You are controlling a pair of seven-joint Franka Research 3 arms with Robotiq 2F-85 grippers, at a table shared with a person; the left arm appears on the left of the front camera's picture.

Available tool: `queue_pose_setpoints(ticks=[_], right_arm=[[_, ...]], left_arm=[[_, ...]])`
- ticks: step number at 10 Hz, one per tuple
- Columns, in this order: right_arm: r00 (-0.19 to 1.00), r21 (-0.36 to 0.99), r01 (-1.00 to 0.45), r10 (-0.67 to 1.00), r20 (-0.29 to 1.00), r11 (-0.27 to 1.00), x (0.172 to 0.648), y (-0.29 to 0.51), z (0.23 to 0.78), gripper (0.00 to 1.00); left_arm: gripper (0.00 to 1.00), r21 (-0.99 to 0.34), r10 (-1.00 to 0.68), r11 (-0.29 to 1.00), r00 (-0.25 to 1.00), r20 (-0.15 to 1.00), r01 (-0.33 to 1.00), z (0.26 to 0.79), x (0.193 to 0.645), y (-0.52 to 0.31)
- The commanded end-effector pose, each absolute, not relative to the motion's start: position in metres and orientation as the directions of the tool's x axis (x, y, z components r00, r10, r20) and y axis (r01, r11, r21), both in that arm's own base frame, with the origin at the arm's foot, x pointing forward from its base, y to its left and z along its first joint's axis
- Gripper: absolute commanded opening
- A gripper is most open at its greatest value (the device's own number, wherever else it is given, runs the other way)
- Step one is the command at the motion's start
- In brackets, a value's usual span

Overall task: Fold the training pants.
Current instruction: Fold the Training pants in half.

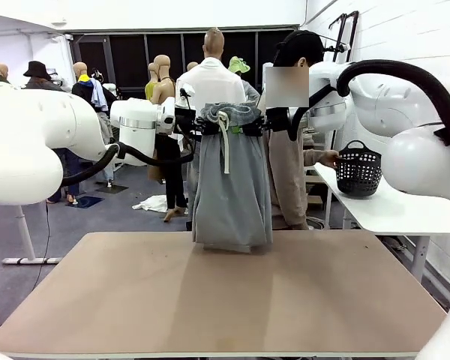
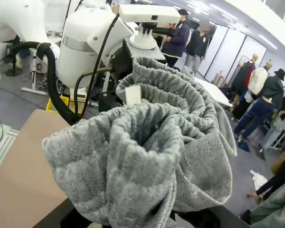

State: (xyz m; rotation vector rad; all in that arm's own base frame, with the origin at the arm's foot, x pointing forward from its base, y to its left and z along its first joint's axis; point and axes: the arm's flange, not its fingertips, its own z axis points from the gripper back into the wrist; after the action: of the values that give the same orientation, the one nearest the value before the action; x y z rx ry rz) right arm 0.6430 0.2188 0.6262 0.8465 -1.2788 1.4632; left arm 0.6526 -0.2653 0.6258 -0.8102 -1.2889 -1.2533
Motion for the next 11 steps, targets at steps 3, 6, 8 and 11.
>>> queue_pose_setpoints(ticks=[3,6,8,11], right_arm=[[-0.335,-0.334,-0.942,0.161,0.928,-0.039,0.641,0.221,0.587,0.00],[-0.265,-0.263,-0.964,0.151,0.952,-0.036,0.619,0.221,0.558,0.00],[-0.165,-0.167,-0.986,0.185,0.969,-0.009,0.595,0.220,0.551,0.00],[0.040,0.042,-0.999,0.246,0.969,-0.003,0.560,0.214,0.527,0.00]], left_arm=[[0.00,0.144,-0.213,0.248,-0.091,0.973,0.958,0.586,0.663,-0.259],[0.00,0.049,-0.177,0.244,-0.005,0.984,0.969,0.559,0.644,-0.255],[0.00,-0.060,-0.196,0.277,0.118,0.973,0.959,0.547,0.619,-0.250],[0.00,-0.240,-0.170,0.311,0.302,0.938,0.920,0.528,0.571,-0.236]])
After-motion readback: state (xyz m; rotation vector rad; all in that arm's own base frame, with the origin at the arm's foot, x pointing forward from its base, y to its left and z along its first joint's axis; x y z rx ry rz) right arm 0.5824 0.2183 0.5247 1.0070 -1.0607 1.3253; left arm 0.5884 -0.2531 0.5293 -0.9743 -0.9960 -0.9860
